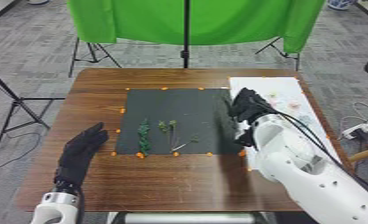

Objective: Arrange flowers

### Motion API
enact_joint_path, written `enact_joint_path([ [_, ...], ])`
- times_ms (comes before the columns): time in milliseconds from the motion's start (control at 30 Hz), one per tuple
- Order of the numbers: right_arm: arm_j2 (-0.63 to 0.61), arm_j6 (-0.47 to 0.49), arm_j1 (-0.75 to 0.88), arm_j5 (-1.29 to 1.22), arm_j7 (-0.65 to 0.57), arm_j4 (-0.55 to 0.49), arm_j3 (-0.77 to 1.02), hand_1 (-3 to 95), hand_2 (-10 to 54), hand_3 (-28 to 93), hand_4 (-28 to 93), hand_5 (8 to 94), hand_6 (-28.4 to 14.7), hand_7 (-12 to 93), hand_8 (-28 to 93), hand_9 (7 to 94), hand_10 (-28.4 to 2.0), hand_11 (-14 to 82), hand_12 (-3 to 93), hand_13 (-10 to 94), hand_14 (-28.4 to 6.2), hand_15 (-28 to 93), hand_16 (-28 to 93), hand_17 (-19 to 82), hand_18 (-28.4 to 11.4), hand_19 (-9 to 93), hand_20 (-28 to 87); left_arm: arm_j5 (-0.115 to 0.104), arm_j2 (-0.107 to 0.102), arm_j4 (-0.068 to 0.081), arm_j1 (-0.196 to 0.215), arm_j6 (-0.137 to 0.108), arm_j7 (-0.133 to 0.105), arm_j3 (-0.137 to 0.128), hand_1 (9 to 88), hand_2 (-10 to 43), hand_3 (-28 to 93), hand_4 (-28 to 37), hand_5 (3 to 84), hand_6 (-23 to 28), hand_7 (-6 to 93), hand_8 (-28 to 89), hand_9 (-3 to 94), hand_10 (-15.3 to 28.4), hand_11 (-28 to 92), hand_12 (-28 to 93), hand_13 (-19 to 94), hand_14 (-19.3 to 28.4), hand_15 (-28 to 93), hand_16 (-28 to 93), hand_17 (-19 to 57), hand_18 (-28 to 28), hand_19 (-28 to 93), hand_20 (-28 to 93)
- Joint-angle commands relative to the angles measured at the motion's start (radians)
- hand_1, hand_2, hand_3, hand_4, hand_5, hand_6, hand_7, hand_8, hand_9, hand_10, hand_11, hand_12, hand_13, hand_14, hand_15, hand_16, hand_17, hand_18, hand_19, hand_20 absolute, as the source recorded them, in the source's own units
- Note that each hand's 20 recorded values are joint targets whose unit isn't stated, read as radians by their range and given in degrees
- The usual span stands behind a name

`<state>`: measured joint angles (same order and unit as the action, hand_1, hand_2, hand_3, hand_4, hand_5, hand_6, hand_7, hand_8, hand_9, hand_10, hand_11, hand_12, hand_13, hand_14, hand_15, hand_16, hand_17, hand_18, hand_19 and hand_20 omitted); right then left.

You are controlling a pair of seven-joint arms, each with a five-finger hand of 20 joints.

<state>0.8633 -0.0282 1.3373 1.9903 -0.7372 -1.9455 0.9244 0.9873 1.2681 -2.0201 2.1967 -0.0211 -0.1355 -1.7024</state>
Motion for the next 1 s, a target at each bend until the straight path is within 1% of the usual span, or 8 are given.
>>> enact_joint_path([
  [33, 0.058, 0.015, 0.067, -0.006, 0.001, 0.008, -0.036, 54.2, -9.5, 57, 4, 87.4, -3.0, 28, 24, 93.3, -11.9, 46.6, 25.5, 94, -1.7, 71, 24, 76, -9.9, 93, 66, 0.000, 0.006, 0.016, 0.001, 0.058, -0.009, -0.001, 23.1, -4.1, 66, -21.6, 45.3, 4.3, 9.2, -4, 41.6, 12.7, 14, 17, 29, 16.2, 17, 5, -0.9, 13.9, 5, 19],
  [200, 0.071, 0.015, 0.066, -0.005, 0.009, 0.028, -0.041, 53.5, -9.5, 57, 3, 87.4, -3.0, 28, 23, 93.1, -11.8, 46.1, 25.4, 94, -1.7, 70, 24, 76, -9.7, 93, 65, 0.005, 0.007, 0.024, -0.006, 0.096, -0.003, -0.004, 21.3, -5.6, 67, -21.5, 44.9, 4.1, 8.7, -4, 41.1, 12.4, 13, 17, 29, 16.3, 16, 5, -0.9, 14.0, 5, 19],
  [467, 0.066, 0.030, 0.077, 0.031, 0.020, 0.040, -0.041, 46.9, -9.5, 55, -5, 86.7, -3.2, 28, 18, 92.4, -12.3, 44.5, 25.4, 94, -1.8, 68, 25, 75, -9.3, 93, 62, 0.010, 0.004, 0.025, -0.011, 0.099, 0.008, -0.003, 21.0, -5.7, 66, -21.7, 44.7, 4.2, 8.1, -3, 40.8, 12.3, 13, 17, 28, 16.3, 15, 6, -1.0, 14.0, 4, 19],
  [600, 0.064, 0.038, 0.083, 0.038, 0.022, 0.036, -0.041, 40.6, -9.5, 58, -9, 86.7, -2.8, 31, -5, 92.1, -12.6, 44.3, 25.3, 94, -1.9, 67, 25, 74, -9.3, 93, 62, 0.009, 0.005, 0.024, -0.007, 0.101, 0.008, -0.005, 21.0, -5.6, 66, -21.7, 44.7, 4.1, 8.1, -3, 40.7, 12.3, 13, 17, 28, 16.4, 15, 6, -1.1, 14.1, 4, 19],
  [767, 0.060, 0.050, 0.103, 0.048, 0.023, -0.003, 0.005, 38.6, -9.5, 57, -10, 86.6, -2.9, 32, -7, 92.0, -12.7, 44.2, 25.2, 94, -2.0, 67, 25, 74, -9.4, 93, 62, 0.012, 0.006, 0.023, -0.010, 0.104, 0.005, -0.004, 20.9, -5.7, 66, -21.5, 44.6, 4.2, 7.9, -3, 40.6, 12.3, 12, 18, 28, 16.4, 15, 6, -1.0, 14.0, 3, 19],
  [867, 0.039, 0.001, 0.144, 0.086, 0.026, -0.074, 0.090, 37.5, -9.5, 57, -10, 86.5, -3.1, 32, -7, 91.9, -13.0, 44.0, 25.2, 94, -2.0, 67, 25, 74, -9.4, 93, 61, 0.010, 0.003, 0.022, -0.010, 0.070, -0.034, 0.006, 21.0, -5.7, 66, -21.5, 44.6, 4.1, 7.9, -3, 40.6, 12.3, 12, 18, 28, 16.4, 15, 6, -1.0, 14.0, 3, 19],
  [967, -0.003, -0.084, 0.182, 0.154, 0.028, -0.128, 0.174, 35.2, -9.5, 57, -10, 84.1, -3.7, 29, -7, 89.4, -14.1, 42.2, 25.2, 94, -2.5, 62, 29, 71, -10.3, 93, 60, 0.016, -0.005, 0.009, -0.004, -0.023, -0.107, 0.023, 21.4, -5.5, 66, -21.6, 44.9, 4.1, 8.2, -3, 41.2, 12.3, 13, 18, 29, 16.3, 15, 6, -0.8, 14.1, 4, 19],
  [1000, -0.016, -0.096, 0.192, 0.180, 0.021, -0.139, 0.202, 34.5, -9.5, 57, -10, 81.8, -4.1, 26, -7, 87.4, -14.8, 39.9, 25.4, 93, -3.4, 60, 31, 68, -11.3, 93, 60, 0.022, -0.004, 0.004, -0.002, -0.039, -0.126, 0.021, 21.8, -5.7, 67, -21.4, 45.3, 4.1, 8.6, -3, 41.4, 12.4, 13, 18, 29, 16.2, 15, 7, -0.3, 14.0, 4, 19],
])
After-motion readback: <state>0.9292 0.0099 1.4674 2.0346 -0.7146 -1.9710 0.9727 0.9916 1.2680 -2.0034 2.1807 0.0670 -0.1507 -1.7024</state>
